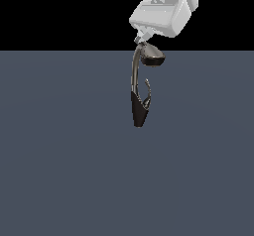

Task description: Turn on the faucet by rotating a designated handle.

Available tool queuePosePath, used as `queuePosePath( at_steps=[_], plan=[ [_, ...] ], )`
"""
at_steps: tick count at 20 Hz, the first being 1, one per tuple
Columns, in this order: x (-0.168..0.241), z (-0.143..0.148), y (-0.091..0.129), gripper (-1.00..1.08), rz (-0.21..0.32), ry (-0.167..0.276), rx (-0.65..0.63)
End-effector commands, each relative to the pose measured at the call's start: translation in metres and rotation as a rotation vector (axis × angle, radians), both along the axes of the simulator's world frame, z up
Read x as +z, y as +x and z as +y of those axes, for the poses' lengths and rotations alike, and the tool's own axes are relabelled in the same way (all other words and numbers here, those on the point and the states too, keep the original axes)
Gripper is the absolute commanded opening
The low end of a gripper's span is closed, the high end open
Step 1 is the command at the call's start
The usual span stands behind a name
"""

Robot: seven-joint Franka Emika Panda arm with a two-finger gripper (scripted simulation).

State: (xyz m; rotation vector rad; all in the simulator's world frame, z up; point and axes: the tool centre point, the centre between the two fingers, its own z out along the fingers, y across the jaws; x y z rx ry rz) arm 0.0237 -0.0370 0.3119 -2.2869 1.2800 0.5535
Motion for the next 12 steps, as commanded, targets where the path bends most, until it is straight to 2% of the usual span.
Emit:
queuePosePath(
  at_steps=[1,6,12],
  plan=[
    [-0.021,-0.006,0.012,-1.00,0.039,0.023,-0.061],
    [-0.063,-0.017,0.032,-1.00,0.117,0.065,-0.177],
    [-0.104,-0.028,0.047,-1.00,0.188,0.102,-0.279]
  ],
)
